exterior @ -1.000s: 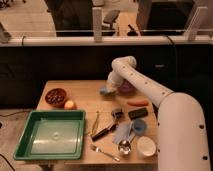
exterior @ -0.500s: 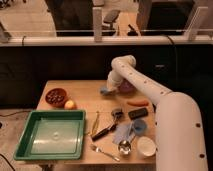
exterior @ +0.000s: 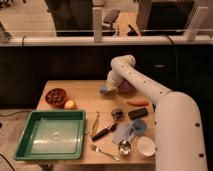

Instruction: Place sponge in tray

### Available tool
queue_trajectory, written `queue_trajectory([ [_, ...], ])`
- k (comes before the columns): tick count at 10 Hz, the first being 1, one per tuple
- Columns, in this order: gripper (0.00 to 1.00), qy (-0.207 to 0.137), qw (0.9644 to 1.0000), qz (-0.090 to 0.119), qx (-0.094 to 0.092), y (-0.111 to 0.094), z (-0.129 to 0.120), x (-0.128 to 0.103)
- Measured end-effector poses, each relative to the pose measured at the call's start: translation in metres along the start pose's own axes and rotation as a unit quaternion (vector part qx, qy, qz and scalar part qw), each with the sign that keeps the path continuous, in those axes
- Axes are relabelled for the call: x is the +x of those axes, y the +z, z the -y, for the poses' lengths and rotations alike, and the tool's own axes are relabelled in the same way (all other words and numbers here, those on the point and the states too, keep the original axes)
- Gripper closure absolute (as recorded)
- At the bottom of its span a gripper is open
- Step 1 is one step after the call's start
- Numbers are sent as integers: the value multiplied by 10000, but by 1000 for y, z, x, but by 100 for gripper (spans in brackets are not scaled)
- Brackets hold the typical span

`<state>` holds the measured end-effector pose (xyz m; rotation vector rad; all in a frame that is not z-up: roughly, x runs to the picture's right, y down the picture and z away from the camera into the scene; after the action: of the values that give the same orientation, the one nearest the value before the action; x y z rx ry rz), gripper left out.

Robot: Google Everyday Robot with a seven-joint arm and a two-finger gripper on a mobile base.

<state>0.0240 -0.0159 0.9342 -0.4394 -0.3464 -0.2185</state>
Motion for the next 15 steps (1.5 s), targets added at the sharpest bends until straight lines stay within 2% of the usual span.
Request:
queue_trajectory([
  [13,97,-589,9983,15,-8,5,16,-16],
  [15,91,-604,9982,9,1,5,18,-15],
])
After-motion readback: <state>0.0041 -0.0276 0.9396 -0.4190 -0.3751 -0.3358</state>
